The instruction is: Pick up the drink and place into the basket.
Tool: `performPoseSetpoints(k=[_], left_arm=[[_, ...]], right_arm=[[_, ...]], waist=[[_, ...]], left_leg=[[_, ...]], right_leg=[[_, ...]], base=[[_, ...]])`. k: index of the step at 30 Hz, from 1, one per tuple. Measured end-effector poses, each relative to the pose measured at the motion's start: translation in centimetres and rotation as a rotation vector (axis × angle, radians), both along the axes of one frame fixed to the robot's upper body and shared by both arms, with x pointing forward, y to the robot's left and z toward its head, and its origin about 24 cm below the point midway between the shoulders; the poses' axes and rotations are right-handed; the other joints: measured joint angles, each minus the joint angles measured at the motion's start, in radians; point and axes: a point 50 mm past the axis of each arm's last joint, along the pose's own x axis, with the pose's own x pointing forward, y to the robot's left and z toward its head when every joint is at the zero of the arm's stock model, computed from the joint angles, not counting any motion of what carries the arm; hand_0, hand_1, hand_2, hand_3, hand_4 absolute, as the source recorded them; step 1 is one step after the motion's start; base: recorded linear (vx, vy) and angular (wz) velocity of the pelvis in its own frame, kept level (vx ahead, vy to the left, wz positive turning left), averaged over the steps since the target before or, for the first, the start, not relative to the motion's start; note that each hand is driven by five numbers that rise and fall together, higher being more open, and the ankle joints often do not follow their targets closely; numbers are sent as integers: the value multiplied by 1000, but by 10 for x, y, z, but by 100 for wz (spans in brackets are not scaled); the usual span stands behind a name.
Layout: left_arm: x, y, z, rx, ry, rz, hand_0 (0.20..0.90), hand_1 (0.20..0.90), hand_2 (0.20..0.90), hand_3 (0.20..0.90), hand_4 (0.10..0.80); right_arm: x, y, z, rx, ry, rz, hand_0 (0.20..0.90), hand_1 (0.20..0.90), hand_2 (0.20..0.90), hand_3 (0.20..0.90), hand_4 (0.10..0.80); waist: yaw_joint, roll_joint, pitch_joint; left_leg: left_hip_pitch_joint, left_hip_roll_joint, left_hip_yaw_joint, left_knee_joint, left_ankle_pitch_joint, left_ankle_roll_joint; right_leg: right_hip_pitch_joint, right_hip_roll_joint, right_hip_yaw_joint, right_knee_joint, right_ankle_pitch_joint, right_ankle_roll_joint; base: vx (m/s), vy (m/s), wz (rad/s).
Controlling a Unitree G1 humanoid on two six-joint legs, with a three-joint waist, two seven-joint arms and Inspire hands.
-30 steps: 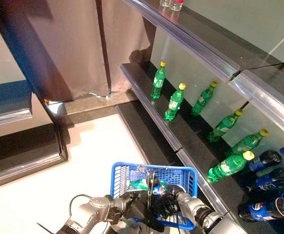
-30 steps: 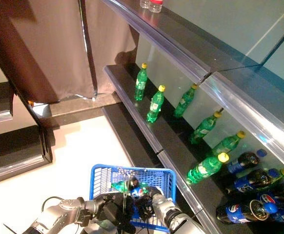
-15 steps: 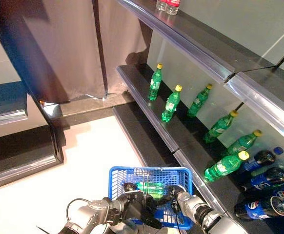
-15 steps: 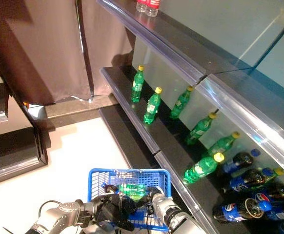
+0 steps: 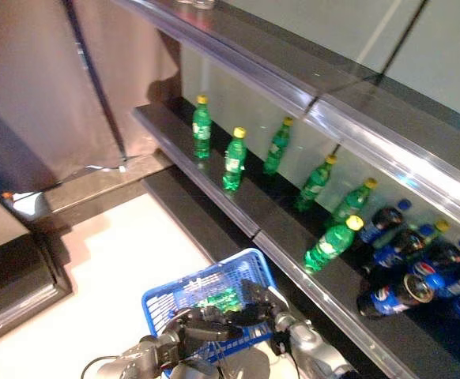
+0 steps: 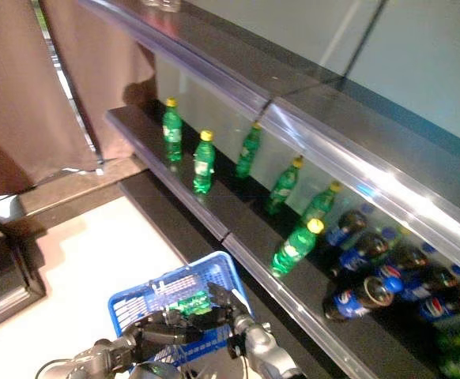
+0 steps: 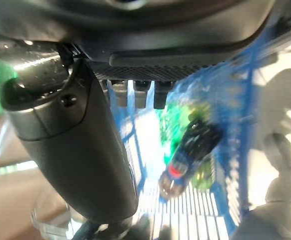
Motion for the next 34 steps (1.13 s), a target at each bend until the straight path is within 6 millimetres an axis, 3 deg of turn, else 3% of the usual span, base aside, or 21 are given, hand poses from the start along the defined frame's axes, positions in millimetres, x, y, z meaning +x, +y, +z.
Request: performPoseSetpoints(k=[5,10,13,17,21,29,34], left_arm=[[-9,19,-11,-45,2,236,300,300,300,200,100],[-21,34,-23,-75,28,436,300,300,300,200,100],[-28,40,-29,-78,53,518,300,300,300,200,100],[-40,49,-39,-87,92,635,300,300,300,200,100],[-47,51,-47,-115,122,729,300,300,300,200,100],[-42,54,-55,-175,150,848,300,300,300,200,100],[-47,57,-59,-177,161,930,300,300,300,200,100]], right_arm=[[-20,-57,-5,-113,8,-69,900,900,900,900,800],[-41,-86,-12,-121,63,-144,900,900,900,900,800],[-52,-86,-27,-94,133,-170,900,900,900,900,800],[-61,-80,-46,-79,217,-197,900,900,900,900,800],[-73,-93,-60,-127,298,-279,900,900,900,900,800],[-102,-117,-75,-176,442,-462,900,900,900,900,800],[-99,-120,-76,-180,457,-484,900,900,900,900,800]], waist=[[-105,8,0],[-183,12,1],[-206,18,3],[-217,32,0],[-242,44,-21],[-267,61,-43],[-287,60,-52]], left_leg=[[3,27,66,-33,1,-1],[3,43,117,-43,5,-2],[4,57,209,-44,2,-5],[5,80,252,-46,-6,-9],[3,99,289,-51,-14,-10],[8,132,318,-45,-16,-24],[10,143,321,-45,-18,-33]], right_leg=[[-40,16,72,0,19,-13],[-58,30,105,0,22,-18],[-64,41,124,-1,24,-23],[-82,59,161,-1,36,-40],[-94,73,176,0,48,-48],[-108,104,201,-1,59,-78],[-108,116,202,-1,59,-87]], base=[[-119,-81,-41],[-89,-77,-23],[-57,-72,-11],[-47,-62,-33],[-26,-49,-28],[4,-32,-14],[0,0,0]])
